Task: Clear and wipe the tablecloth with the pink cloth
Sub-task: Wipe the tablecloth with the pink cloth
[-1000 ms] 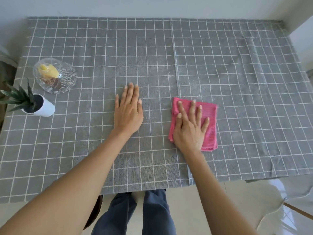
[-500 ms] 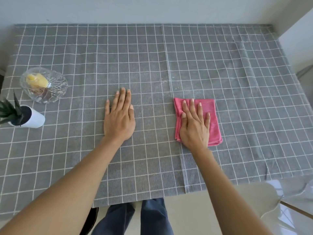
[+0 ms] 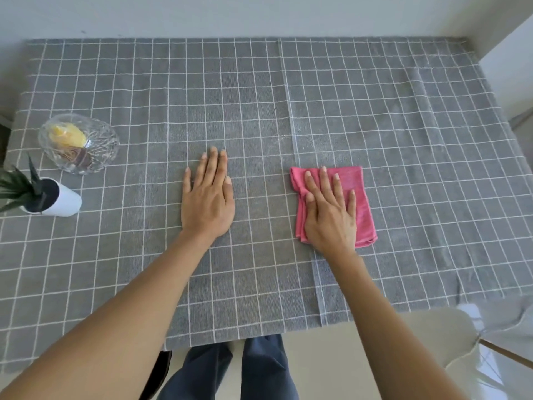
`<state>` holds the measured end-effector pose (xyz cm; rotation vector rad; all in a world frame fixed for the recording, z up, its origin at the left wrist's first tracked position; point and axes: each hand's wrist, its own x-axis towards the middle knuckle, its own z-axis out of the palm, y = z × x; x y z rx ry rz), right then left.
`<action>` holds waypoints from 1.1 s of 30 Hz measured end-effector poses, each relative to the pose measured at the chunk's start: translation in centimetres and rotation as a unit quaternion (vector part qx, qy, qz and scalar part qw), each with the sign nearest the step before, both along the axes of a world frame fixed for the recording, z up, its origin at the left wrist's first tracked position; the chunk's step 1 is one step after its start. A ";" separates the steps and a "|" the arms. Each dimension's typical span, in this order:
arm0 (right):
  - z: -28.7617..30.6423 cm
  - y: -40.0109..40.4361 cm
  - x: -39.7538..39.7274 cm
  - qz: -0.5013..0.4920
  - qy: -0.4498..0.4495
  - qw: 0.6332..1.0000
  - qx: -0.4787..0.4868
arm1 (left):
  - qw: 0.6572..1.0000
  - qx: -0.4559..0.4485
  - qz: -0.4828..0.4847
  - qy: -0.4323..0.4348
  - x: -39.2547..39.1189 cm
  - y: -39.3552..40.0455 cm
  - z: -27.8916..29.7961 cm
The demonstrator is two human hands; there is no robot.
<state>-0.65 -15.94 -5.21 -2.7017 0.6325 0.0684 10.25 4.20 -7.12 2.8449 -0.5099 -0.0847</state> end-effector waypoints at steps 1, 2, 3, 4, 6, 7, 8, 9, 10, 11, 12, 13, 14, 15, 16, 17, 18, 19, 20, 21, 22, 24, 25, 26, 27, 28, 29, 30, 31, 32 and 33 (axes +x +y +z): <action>0.1 0.5 0.1 -0.011 -0.002 1.000 0.002 | 1.000 0.001 0.002 0.001 0.0 0.0 0.0; 0.2 1.2 0.2 -0.017 -0.002 1.000 0.007 | 1.000 0.001 0.003 0.002 0.0 0.0 0.1; 0.4 2.0 0.2 -0.016 0.000 1.000 0.012 | 1.000 0.002 0.004 0.002 -0.1 -0.1 0.1; 0.5 3.1 0.2 -0.003 0.002 1.000 0.017 | 1.000 0.002 0.005 0.002 -0.1 -0.1 0.2; 0.6 5.2 -0.3 0.052 -0.002 0.998 0.017 | 1.000 -0.002 0.006 0.002 -0.1 -0.2 0.3; 0.6 5.9 -0.7 0.081 -0.006 0.997 0.012 | 1.000 -0.005 0.006 0.003 -0.1 -0.2 0.3; 0.5 6.1 -1.0 0.103 -0.008 0.995 0.006 | 1.000 -0.007 0.006 0.003 -0.2 -0.2 0.4; 0.4 5.7 -1.1 0.118 -0.008 0.993 0.001 | 1.000 -0.009 0.005 0.003 -0.2 -0.2 0.5; 0.4 4.8 -1.1 0.124 -0.004 0.992 -0.004 | 1.000 -0.010 0.004 0.002 -0.3 -0.2 0.5; 0.3 3.7 -1.1 0.119 0.003 0.993 -0.011 | 1.000 -0.011 0.002 0.003 -0.3 -0.2 0.5; 0.2 2.5 -1.0 0.102 0.011 0.995 -0.017 | 1.000 -0.010 0.001 0.004 -0.2 -0.1 0.5; 0.1 1.3 -0.9 0.073 0.018 0.997 -0.020 | 1.000 -0.009 0.001 0.004 -0.2 -0.1 0.4; 0.0 0.4 -0.8 0.038 0.022 0.999 -0.019 | 1.000 -0.007 0.001 0.005 -0.1 0.0 0.4; 0.0 -0.2 -0.7 0.005 0.020 1.000 -0.015 | 1.000 -0.006 0.000 0.004 -0.1 0.0 0.4; 0.0 -0.4 -0.6 -0.019 0.015 1.000 -0.012 | 1.000 -0.004 0.000 0.002 -0.1 0.0 0.3; 0.1 -0.2 -0.5 -0.034 0.011 0.999 -0.007 | 1.000 -0.003 -0.001 -0.001 -0.1 0.0 0.3; 0.2 0.2 -0.4 -0.039 0.010 0.999 0.000 | 1.000 -0.003 0.000 -0.003 -0.1 0.0 0.3; 0.4 0.7 -0.4 -0.034 0.012 0.999 0.008 | 1.000 -0.003 0.002 -0.004 -0.1 0.0 0.3; 0.6 1.4 -0.5 -0.012 0.015 1.000 0.015 | 1.000 -0.003 0.004 -0.003 -0.1 -0.1 0.3; 0.7 2.4 -0.7 0.025 0.017 0.999 0.015 | 1.000 -0.003 0.004 -0.003 -0.2 -0.1 0.3; 0.8 3.4 -1.0 0.070 0.018 0.997 0.010 | 1.000 -0.004 0.004 -0.003 -0.1 -0.1 0.3; 0.7 5.0 -1.8 0.142 0.018 0.990 -0.001 | 1.000 -0.007 0.003 -0.004 -0.1 -0.2 0.3; 0.6 5.2 -2.1 0.159 0.016 0.987 -0.002 | 1.000 -0.008 0.003 -0.004 -0.1 -0.1 0.3; 0.6 4.9 -2.1 0.165 0.012 0.986 -0.002 | 1.000 -0.007 0.003 -0.003 -0.1 -0.1 0.3; 0.6 4.4 -2.0 0.166 0.009 0.986 -0.003 | 1.000 -0.007 0.002 -0.003 -0.1 -0.1 0.3; 0.6 3.7 -1.9 0.162 0.008 0.987 -0.007 | 1.000 -0.008 0.001 -0.002 -0.1 -0.1 0.3; 0.5 2.8 -1.7 0.153 0.010 0.988 -0.011 | 1.000 -0.008 0.000 -0.001 -0.1 -0.1 0.2; 0.4 1.8 -1.4 0.135 0.014 0.991 -0.014 | 1.000 -0.009 0.000 0.000 -0.1 0.0 0.2; 0.3 0.7 -1.1 0.111 0.017 0.993 -0.018 | 1.000 -0.009 0.000 0.000 -0.1 0.0 0.1; 0.3 -0.4 -0.8 0.083 0.021 0.996 -0.020 | 1.000 -0.008 -0.001 0.000 0.0 0.1 0.1; 0.3 -1.4 -0.5 0.052 0.023 0.998 -0.019 | 1.000 -0.007 -0.002 0.000 0.0 0.0 0.1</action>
